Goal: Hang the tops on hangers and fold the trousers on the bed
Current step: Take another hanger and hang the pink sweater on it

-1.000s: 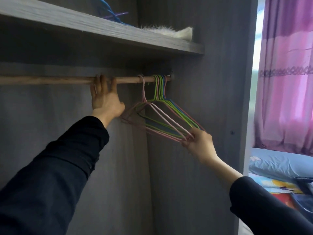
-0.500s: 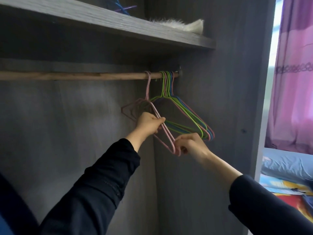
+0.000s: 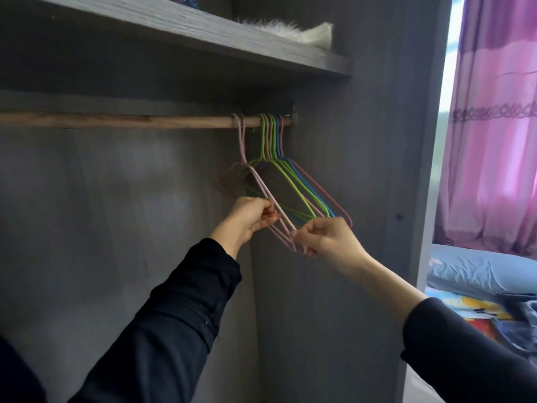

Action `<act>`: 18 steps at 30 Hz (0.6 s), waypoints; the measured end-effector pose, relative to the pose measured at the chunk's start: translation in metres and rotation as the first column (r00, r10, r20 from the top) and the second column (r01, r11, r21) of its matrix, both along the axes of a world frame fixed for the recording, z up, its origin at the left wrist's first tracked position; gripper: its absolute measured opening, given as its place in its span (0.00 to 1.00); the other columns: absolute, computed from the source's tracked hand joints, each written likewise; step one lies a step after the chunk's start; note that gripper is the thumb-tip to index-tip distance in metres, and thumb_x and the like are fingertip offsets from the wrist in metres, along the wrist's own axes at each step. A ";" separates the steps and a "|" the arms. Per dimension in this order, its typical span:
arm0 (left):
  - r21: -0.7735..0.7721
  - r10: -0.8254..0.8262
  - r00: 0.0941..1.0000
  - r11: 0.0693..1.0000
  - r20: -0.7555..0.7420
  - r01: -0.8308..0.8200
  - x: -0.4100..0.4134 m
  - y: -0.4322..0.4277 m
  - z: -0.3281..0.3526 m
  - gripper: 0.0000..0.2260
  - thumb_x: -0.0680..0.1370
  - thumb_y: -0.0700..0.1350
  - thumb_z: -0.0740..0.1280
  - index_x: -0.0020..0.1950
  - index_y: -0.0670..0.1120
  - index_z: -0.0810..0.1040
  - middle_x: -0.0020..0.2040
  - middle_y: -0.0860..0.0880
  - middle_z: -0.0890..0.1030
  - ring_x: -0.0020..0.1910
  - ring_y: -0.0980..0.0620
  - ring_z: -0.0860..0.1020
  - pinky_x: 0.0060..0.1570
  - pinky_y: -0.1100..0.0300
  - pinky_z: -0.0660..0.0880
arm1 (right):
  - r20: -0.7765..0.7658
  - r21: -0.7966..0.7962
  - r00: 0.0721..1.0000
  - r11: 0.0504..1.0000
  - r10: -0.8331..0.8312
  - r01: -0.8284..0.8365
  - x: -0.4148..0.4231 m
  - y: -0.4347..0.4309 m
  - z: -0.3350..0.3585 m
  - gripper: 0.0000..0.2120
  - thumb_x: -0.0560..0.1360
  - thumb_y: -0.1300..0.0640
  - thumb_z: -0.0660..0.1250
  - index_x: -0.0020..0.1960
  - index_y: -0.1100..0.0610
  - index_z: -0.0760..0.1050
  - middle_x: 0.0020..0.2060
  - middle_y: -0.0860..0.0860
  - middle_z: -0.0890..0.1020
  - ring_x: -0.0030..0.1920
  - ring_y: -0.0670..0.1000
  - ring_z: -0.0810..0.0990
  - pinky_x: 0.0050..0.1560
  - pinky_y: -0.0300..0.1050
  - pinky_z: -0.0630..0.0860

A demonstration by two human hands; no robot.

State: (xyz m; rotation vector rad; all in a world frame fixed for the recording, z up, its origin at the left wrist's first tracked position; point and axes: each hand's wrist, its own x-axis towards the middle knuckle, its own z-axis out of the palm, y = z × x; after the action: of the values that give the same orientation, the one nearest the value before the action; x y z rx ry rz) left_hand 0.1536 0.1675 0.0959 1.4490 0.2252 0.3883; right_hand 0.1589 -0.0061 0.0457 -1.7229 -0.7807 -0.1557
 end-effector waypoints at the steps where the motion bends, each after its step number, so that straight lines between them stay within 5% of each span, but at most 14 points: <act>1: -0.028 0.008 1.000 1.000 0.011 -0.007 0.003 -0.002 0.001 0.10 0.80 0.34 0.60 0.40 0.39 0.76 0.33 0.46 0.74 0.21 0.58 0.76 0.23 0.68 0.74 | 0.016 -0.010 1.000 1.000 -0.015 0.016 -0.001 -0.002 0.002 0.14 0.73 0.55 0.73 0.37 0.66 0.79 0.27 0.52 0.79 0.29 0.47 0.76 0.34 0.40 0.74; 6: -0.076 0.008 1.000 0.997 0.026 -0.006 0.010 -0.007 0.001 0.10 0.80 0.37 0.58 0.44 0.39 0.78 0.36 0.46 0.76 0.28 0.55 0.76 0.23 0.67 0.74 | -0.196 0.105 0.979 0.994 0.063 -0.043 -0.002 -0.010 0.006 0.06 0.79 0.63 0.63 0.48 0.66 0.77 0.26 0.52 0.81 0.26 0.47 0.79 0.32 0.40 0.77; 9: -0.156 -0.028 0.999 0.987 0.032 0.033 0.011 -0.007 0.002 0.15 0.83 0.47 0.56 0.52 0.37 0.76 0.40 0.43 0.78 0.34 0.50 0.78 0.24 0.64 0.76 | -0.293 0.060 0.952 0.996 0.087 -0.072 -0.002 -0.010 0.008 0.08 0.77 0.68 0.63 0.54 0.68 0.78 0.30 0.55 0.79 0.28 0.48 0.76 0.35 0.41 0.77; 13: -0.052 -0.029 0.999 0.998 0.018 0.030 0.011 -0.002 0.002 0.11 0.79 0.48 0.65 0.47 0.39 0.78 0.39 0.44 0.79 0.33 0.51 0.81 0.26 0.63 0.77 | -0.335 -0.048 0.938 0.993 0.086 -0.107 -0.003 -0.003 0.009 0.12 0.78 0.62 0.60 0.52 0.66 0.82 0.37 0.56 0.78 0.34 0.48 0.73 0.36 0.39 0.73; 18: 0.055 -0.036 0.999 0.998 0.022 0.034 0.006 0.003 0.000 0.09 0.79 0.45 0.66 0.44 0.41 0.78 0.37 0.45 0.79 0.32 0.52 0.81 0.28 0.63 0.77 | -0.377 -0.016 0.917 0.988 0.134 -0.151 0.000 0.008 0.004 0.11 0.77 0.61 0.61 0.44 0.61 0.81 0.29 0.49 0.75 0.30 0.45 0.70 0.34 0.38 0.67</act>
State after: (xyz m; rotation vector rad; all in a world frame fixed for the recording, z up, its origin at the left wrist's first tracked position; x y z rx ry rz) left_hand 0.1596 0.1700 0.0956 1.4991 0.1715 0.3851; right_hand 0.1588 0.0019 0.0494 -1.6622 -0.6233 0.2879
